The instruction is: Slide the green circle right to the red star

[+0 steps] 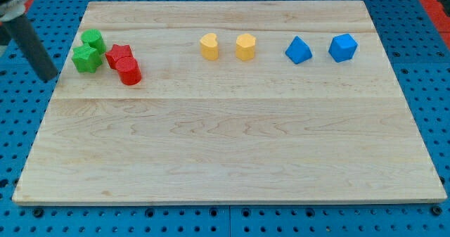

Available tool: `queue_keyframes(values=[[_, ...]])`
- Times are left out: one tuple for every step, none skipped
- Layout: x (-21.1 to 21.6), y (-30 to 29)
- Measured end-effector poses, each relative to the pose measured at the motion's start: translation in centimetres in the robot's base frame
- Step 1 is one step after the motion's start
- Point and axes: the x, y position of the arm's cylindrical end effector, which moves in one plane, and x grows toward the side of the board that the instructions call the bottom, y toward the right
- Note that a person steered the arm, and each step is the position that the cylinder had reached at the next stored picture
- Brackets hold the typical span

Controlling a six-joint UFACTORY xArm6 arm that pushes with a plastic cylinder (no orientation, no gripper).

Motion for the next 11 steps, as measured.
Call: queue_keyframes(values=[[-3.2,0.0],[-5.5,0.9],[-7.2,1.5],[-7.2,7.7],[-7.2,12.7],[-7.2,15.8],[-8.3,15.8],[-8.9,17.6],[-8.1,19.8],[-6.9,20.5],[-9.1,19.9]])
